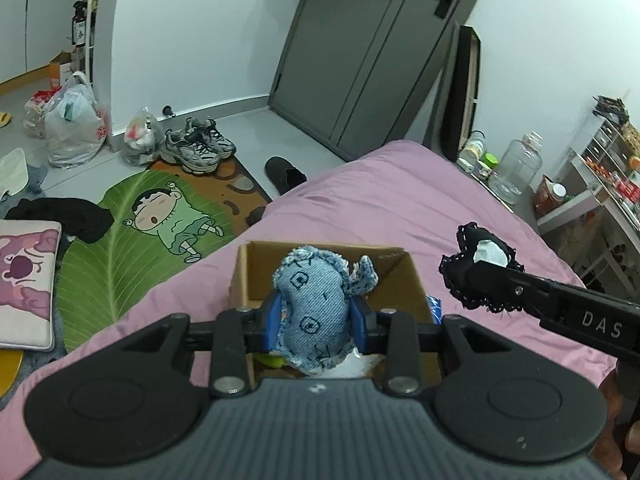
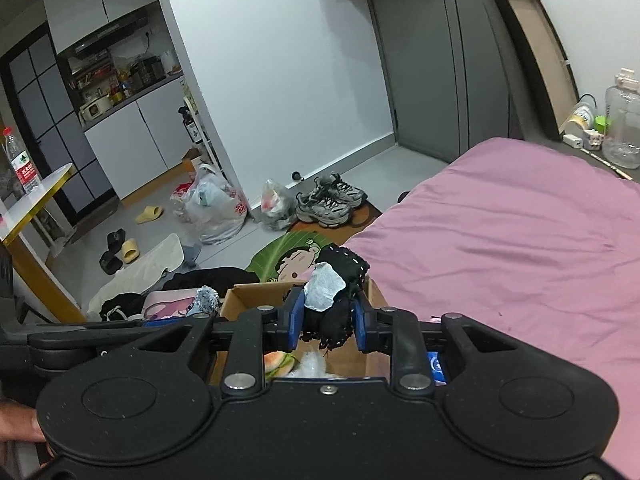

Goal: Organize soft objects
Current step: 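Carry the denim plush and lace item over the box with both tools, then open both tools to drop the denim plush and lace item into the box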

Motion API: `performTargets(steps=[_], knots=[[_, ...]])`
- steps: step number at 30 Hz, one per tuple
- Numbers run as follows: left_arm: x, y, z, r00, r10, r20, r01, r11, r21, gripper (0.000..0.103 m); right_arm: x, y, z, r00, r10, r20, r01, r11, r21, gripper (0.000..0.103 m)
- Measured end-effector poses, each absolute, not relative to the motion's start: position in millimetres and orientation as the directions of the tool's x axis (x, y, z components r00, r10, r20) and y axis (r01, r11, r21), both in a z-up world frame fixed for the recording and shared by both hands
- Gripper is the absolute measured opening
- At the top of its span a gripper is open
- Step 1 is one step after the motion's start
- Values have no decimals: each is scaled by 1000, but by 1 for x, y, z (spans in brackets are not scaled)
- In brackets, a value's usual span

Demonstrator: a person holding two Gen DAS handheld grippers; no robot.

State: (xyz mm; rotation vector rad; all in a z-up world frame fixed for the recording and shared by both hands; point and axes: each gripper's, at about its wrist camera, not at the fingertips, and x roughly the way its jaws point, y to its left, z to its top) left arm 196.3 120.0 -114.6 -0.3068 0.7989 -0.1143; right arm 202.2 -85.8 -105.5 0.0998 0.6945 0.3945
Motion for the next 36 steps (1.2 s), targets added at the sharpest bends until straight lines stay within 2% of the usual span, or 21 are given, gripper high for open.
performTargets(steps=[2,4,5,6,8,18,20,23,26,36], knots=[[199,125,-117,695,-213,-686,-25,947,-320,34,206,-81,-106,691,394,-606,-327,918,224,26],[202,126,-119,694,-211,-688,-30,946,-321,34,210,-78,-107,677,415,-608,-344,909,237,30],[204,126,-120,692,-212,-690,-32,946,-322,34,212,-75,-108,673,420,-609,-351,906,237,33],[205,126,-120,691,-213,-691,-31,946,-322,34,213,-74,-108,672,418,-611,-352,907,232,41],[208,124,-122,687,-213,-695,-28,948,-318,34,212,-74,-109,686,403,-606,-345,913,217,48],[225,110,-130,674,-201,-710,-43,950,-310,37,207,-106,-113,680,390,-621,-305,920,245,55],[228,108,-130,680,-195,-707,-55,948,-315,42,206,-116,-113,684,384,-620,-291,923,251,56],[230,102,-125,687,-187,-703,-49,952,-301,60,207,-125,-116,691,374,-619,-278,927,250,58],[230,98,-120,705,-156,-692,-58,960,-274,67,211,-136,-118,697,365,-617,-258,931,260,59],[228,79,-114,694,-134,-707,-96,957,-275,68,225,-178,-139,702,343,-624,-175,932,316,61]])
